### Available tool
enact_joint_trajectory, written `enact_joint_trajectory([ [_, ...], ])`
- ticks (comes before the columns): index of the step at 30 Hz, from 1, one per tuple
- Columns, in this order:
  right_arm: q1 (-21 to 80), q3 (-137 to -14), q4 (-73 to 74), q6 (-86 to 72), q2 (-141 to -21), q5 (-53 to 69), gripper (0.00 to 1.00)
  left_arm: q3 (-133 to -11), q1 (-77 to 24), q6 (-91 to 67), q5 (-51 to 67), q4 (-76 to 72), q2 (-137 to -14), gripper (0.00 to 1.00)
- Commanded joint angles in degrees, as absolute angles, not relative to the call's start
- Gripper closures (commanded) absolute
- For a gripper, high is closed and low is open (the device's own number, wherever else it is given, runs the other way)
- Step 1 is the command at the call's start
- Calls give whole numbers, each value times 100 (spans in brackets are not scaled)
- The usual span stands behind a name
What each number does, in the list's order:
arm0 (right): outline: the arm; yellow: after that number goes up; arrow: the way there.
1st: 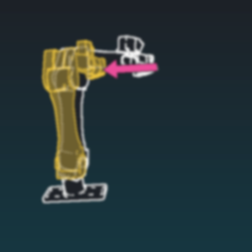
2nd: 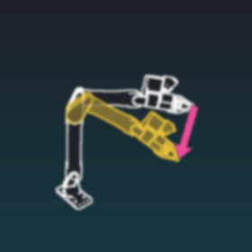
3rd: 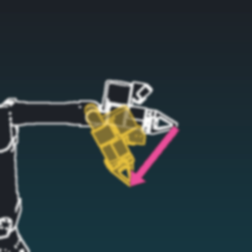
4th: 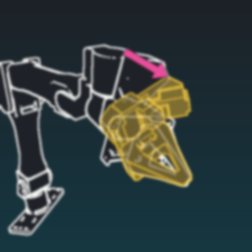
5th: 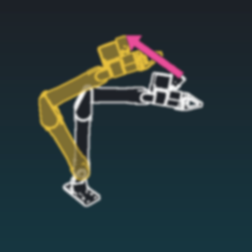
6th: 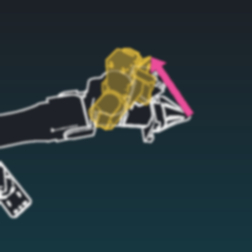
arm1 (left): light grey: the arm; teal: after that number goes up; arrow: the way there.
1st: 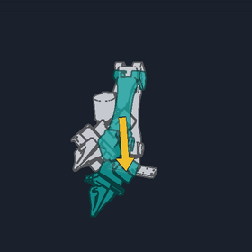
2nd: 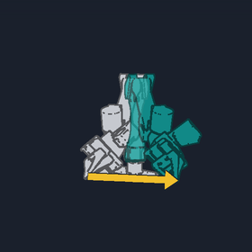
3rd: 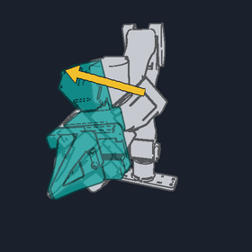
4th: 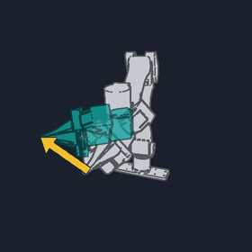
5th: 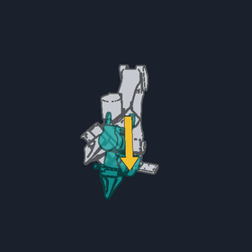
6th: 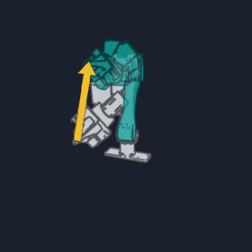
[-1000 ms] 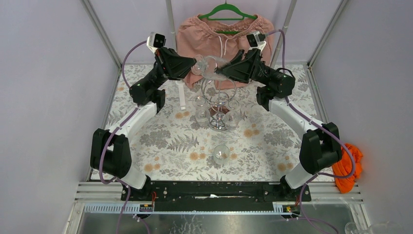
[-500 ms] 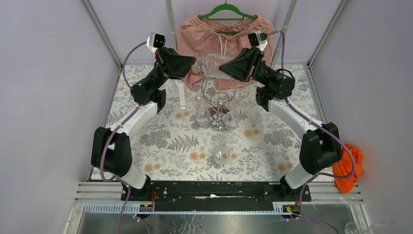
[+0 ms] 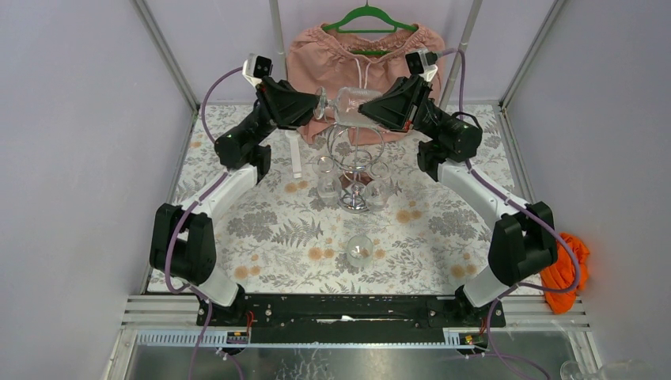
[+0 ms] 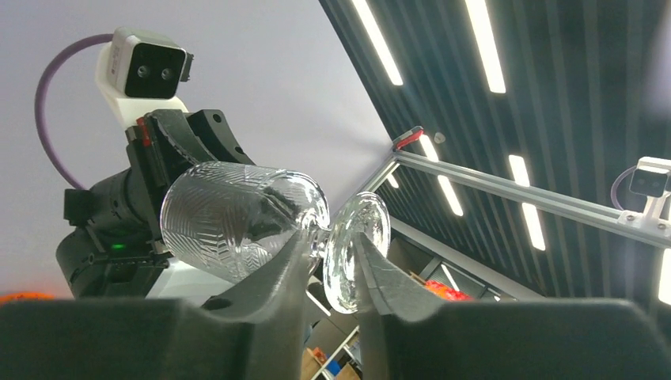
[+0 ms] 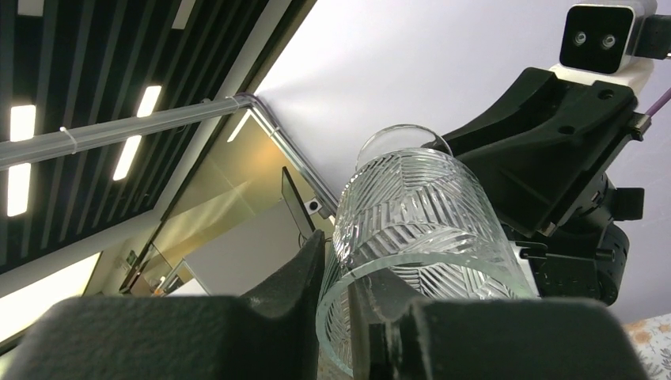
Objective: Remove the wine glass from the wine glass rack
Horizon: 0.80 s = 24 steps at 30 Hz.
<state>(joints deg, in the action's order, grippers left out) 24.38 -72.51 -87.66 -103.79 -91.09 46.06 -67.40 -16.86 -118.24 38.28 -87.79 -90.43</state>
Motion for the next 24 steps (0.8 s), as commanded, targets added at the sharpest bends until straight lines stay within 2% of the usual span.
enact_joint_trajectory([
  [1, 2477, -7468, -9870, -10349, -8674, 4359, 100, -6730, -1746, -11602, 4225, -9179, -9144, 61],
  [7, 2474, -7547, -9747, -10330, -8502, 4439, 100, -6693, -1742, -11567, 4284, -9158, -9236, 44],
  [13, 2470, -7526, -9073, -9816, -8013, 4694, 100, -6748, -1716, -11289, 4501, -8864, -9302, 42],
  [16, 2462, -7515, -8194, -9210, -7550, 4915, 100, -6728, -1681, -10659, 4706, -7919, -9161, 43],
  [18, 2469, -7535, -7191, -8544, -7204, 5090, 100, -6849, -1666, -9786, 4889, -6494, -8921, 44],
  [20, 2465, -7614, -5691, -7505, -6814, 5112, 100, -7182, -1681, -8224, 4801, -4007, -8597, 44],
  [21, 2472, -7806, -4100, -6480, -6572, 5024, 100, -7606, -1706, -6613, 4211, -2062, -8396, 44],
  [22, 2472, -7960, -3131, -5881, -6407, 4909, 100, -7964, -1758, -5790, 3731, -854, -8299, 44],
  [24, 2469, -8236, -1636, -4881, -6159, 4566, 100, -8517, -1821, -4903, 2896, 693, -8220, 44],
])
